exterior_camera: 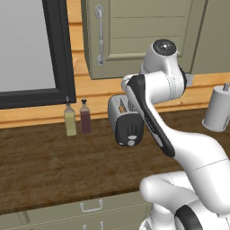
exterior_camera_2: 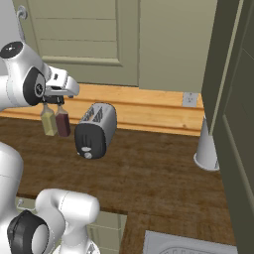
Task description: Start the toaster. Once the lever pops up, take the bread to the plate on the dining counter.
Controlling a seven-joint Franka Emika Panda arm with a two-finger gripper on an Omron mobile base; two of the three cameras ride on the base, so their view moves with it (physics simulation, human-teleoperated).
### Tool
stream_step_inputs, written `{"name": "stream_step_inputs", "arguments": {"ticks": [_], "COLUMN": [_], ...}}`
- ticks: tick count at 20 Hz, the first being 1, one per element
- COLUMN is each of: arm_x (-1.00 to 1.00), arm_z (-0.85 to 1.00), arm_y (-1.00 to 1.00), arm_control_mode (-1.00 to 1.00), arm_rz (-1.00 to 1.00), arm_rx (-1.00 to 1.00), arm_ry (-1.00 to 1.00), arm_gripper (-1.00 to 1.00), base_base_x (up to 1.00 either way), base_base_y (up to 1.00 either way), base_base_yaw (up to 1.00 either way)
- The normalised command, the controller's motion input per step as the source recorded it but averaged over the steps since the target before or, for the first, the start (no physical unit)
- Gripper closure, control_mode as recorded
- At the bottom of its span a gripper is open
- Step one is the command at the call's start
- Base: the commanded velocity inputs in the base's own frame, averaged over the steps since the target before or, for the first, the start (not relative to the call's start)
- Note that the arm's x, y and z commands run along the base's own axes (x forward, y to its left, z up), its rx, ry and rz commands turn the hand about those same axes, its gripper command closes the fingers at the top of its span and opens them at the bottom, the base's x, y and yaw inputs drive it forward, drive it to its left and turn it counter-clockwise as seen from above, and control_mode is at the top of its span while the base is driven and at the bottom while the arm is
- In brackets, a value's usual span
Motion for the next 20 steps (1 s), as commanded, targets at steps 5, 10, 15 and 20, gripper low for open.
{"name": "stream_step_inputs", "arguments": {"ticks": [5,10,15,20], "arm_x": [0.0,0.0,0.0,0.0], "arm_z": [0.0,0.0,0.0,0.0], "arm_y": [0.0,0.0,0.0,0.0], "arm_control_mode": [-1.0,-1.0,-1.0,-1.0], "arm_rz": [0.0,0.0,0.0,0.0], "arm_rx": [0.0,0.0,0.0,0.0], "arm_ry": [0.0,0.0,0.0,0.0], "arm_gripper": [-1.0,-1.0,-1.0,-1.0], "base_base_x": [0.0,0.0,0.0,0.0], "base_base_y": [0.0,0.0,0.0,0.0], "base_base_yaw": [0.0,0.0,0.0,0.0]}}
